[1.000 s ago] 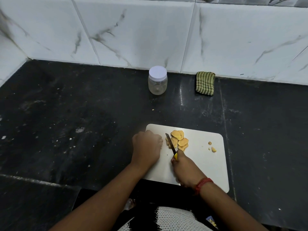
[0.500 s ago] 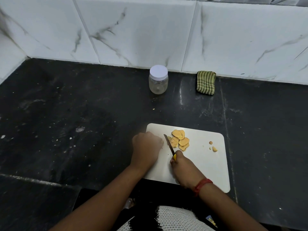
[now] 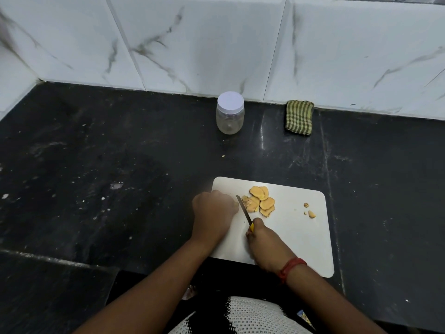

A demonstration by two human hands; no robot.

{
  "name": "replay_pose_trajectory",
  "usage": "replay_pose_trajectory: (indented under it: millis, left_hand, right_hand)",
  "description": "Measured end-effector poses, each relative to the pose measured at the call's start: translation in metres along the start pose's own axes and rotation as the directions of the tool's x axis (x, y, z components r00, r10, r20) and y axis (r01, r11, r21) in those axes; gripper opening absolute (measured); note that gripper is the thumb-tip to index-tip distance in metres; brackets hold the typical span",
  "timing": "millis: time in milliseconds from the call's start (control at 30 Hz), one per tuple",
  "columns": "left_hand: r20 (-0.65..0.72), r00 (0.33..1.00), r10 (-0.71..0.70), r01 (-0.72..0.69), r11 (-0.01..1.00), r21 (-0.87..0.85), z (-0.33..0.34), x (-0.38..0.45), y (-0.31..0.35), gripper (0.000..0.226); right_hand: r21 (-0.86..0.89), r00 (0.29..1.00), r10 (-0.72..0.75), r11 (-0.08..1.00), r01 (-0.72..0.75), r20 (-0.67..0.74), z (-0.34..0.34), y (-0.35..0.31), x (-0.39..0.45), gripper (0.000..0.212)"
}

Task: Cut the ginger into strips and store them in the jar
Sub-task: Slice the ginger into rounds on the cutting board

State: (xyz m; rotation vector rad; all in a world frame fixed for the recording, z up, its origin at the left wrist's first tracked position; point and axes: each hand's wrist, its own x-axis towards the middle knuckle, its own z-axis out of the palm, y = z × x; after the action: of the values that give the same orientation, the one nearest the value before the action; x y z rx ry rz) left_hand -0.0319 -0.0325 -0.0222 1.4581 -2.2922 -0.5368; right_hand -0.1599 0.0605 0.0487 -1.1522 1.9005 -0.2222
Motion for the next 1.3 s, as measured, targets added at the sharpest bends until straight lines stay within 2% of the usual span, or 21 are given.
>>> replay_pose_trajectory:
  millis: [133,267,433,567,833,1133,1300]
  left_hand:
    - [-0.011,1.0,0.025,-0.025,1.0,0.009,-0.001,0.0,0.001,0.014]
    - [-0.03,0.996,0.088,-0.085,0.992,0.095,-0.006,0.005,0.005,0.021]
    - [0.039,0.989,0.14,-0.145,0.975,0.168,-0.009,0.014,0.011,0.024]
    - [0.089,0.99,0.108,-0.115,0.99,0.083,-0.005,0.019,0.012,0.019]
    - [0.071,0.995,0.073,-0.064,0.991,-0.119,-0.002,0.01,0.009,0.01]
    - [-0.046,0.998,0.041,-0.05,0.974,-0.222,0.004,0.002,0.01,0.006]
    - [-0.065,0.997,0.041,-0.053,0.977,-0.205,0.007,0.003,0.009,0.008]
  right_hand:
    - [0.011,1.0,0.014,1.0,-0.014,0.0,-0.002,0.001,0.001,0.013]
    - [0.035,1.0,0.019,0.999,-0.019,0.001,-0.005,0.002,0.002,0.012]
    - [0.048,0.999,0.031,0.998,-0.031,-0.006,-0.006,0.003,0.003,0.012]
    - [0.076,0.999,0.027,0.997,-0.025,-0.02,-0.009,0.003,0.0,0.014]
    - [0.076,1.0,0.021,0.997,-0.021,-0.007,-0.009,0.007,-0.003,0.014]
    - [0.037,1.0,0.008,0.999,-0.008,-0.004,-0.002,-0.001,-0.005,0.014]
    - [0.018,1.0,-0.002,1.0,0.002,0.0,0.0,-0.001,-0.003,0.012]
